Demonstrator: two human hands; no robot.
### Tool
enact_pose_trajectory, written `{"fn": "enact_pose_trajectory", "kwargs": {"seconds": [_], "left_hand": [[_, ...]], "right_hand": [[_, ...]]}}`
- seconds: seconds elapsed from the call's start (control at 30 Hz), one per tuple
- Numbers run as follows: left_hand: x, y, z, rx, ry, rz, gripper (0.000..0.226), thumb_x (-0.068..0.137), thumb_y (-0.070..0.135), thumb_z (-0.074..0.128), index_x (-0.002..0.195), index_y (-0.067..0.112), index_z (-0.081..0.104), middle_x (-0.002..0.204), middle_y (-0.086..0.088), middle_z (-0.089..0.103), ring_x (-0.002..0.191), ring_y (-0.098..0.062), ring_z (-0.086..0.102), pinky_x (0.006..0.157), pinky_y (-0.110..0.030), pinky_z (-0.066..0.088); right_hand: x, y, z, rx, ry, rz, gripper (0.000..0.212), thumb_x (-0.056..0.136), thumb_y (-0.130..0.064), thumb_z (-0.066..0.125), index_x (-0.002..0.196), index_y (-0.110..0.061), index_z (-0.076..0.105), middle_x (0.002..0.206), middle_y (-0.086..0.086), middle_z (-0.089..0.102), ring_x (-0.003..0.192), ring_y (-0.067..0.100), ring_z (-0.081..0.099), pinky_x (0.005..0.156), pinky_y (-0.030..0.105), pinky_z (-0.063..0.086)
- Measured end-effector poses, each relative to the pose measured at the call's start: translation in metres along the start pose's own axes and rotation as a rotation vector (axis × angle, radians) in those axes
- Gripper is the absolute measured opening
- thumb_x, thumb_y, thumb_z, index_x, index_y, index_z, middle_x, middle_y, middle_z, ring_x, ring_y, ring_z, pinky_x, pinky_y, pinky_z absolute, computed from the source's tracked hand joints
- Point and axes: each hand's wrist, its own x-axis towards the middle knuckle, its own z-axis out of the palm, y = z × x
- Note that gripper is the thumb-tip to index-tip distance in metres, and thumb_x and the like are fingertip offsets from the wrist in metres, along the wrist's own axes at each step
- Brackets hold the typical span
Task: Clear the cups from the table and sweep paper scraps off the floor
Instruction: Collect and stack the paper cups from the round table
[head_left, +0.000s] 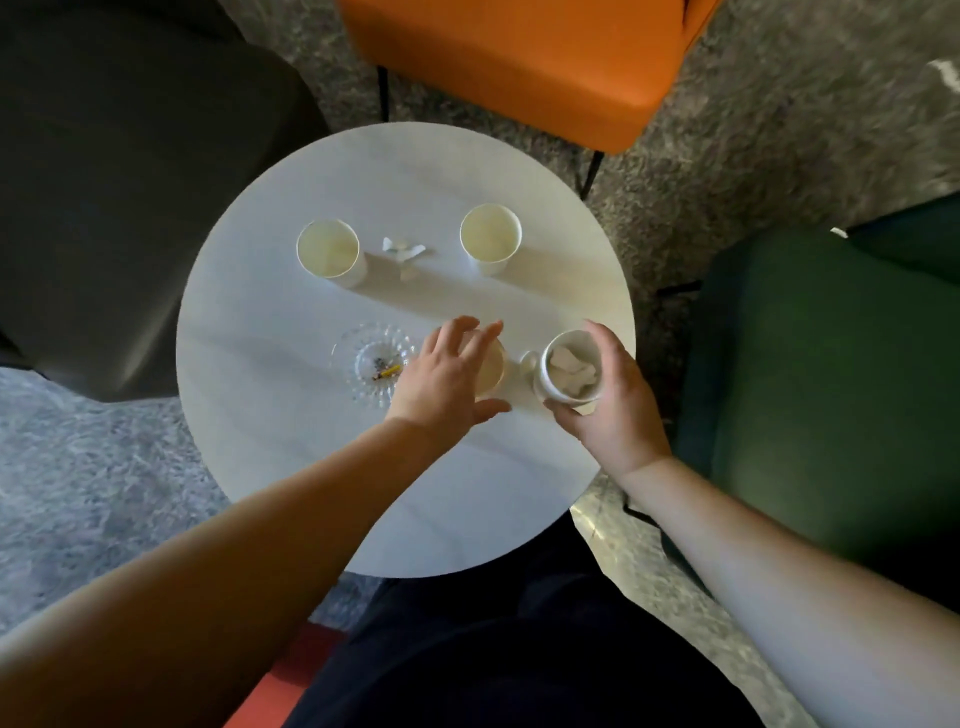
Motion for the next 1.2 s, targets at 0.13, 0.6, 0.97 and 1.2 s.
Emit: {"fn": "enact_pose_trajectory", "kwargs": {"seconds": [0.13,0.6,0.97,1.2], "left_hand": [[0.009,-0.009,0.013,-0.078,-0.065,-0.018,0.083,0.075,0.030,0.082,0.146,0.025,0.039,0.141,-0.004,0.039,0.121,-0.031,0.048,0.089,-0.042,0.048],[0.006,-0.097,-0.104,-0.319,0.526,-0.287,0.079,0.077,0.034,0.080,0.144,0.034,0.038,0.138,0.000,0.039,0.112,-0.012,0.042,0.090,-0.028,0.038],[0.048,-0.131,-0.086,-0.187,0.292,-0.329,0.081,0.077,0.028,0.081,0.146,0.027,0.038,0.143,-0.003,0.038,0.122,-0.031,0.048,0.092,-0.042,0.045],[0.063,-0.130,-0.079,-0.166,0.254,-0.325,0.080,0.077,0.026,0.081,0.145,0.026,0.039,0.142,-0.008,0.039,0.122,-0.034,0.048,0.093,-0.043,0.045]], "right_hand": [[0.001,-0.005,0.005,0.011,0.041,0.009,0.092,0.064,-0.020,0.086,0.142,-0.019,0.039,0.129,0.003,0.054,0.116,0.018,0.053,0.095,0.026,0.044],[0.019,-0.032,0.020,-0.024,0.001,0.001,0.090,0.067,-0.017,0.084,0.143,-0.017,0.037,0.136,0.001,0.050,0.121,0.019,0.049,0.095,0.014,0.033],[0.018,-0.037,0.023,0.000,0.010,0.036,0.090,0.066,-0.018,0.085,0.143,-0.020,0.037,0.132,0.001,0.052,0.118,0.017,0.050,0.092,0.011,0.033],[0.019,-0.036,0.023,-0.007,0.016,0.032,0.088,0.067,-0.019,0.084,0.142,-0.017,0.037,0.135,-0.001,0.051,0.119,0.016,0.050,0.093,0.013,0.035]]}}
